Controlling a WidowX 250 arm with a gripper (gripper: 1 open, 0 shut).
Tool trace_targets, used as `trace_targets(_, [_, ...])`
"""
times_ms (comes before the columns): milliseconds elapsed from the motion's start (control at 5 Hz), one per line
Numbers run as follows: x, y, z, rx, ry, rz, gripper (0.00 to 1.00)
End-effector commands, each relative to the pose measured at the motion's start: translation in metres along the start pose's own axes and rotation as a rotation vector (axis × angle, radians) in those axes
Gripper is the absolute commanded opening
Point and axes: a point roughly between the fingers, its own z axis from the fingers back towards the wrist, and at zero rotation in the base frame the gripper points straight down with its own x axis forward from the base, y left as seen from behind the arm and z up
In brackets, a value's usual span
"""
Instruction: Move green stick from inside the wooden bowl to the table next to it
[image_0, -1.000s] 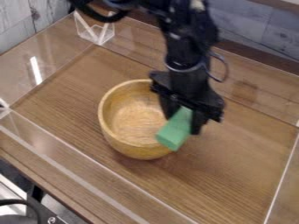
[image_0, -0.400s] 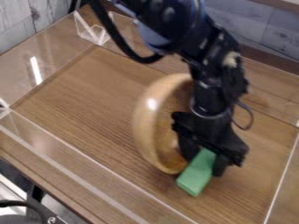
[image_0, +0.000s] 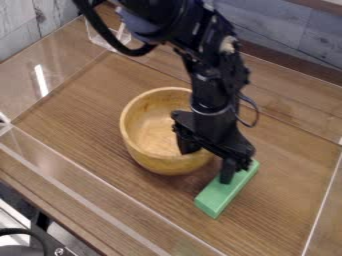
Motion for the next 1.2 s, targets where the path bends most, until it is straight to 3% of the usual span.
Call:
trace_targets(0, [0.005,-0.011,-0.001,-0.009,-0.025,-0.009,1.00])
trace_targets(1000, [-0.003,-0.013,-0.030,0.008,0.008,-0.015,1.00])
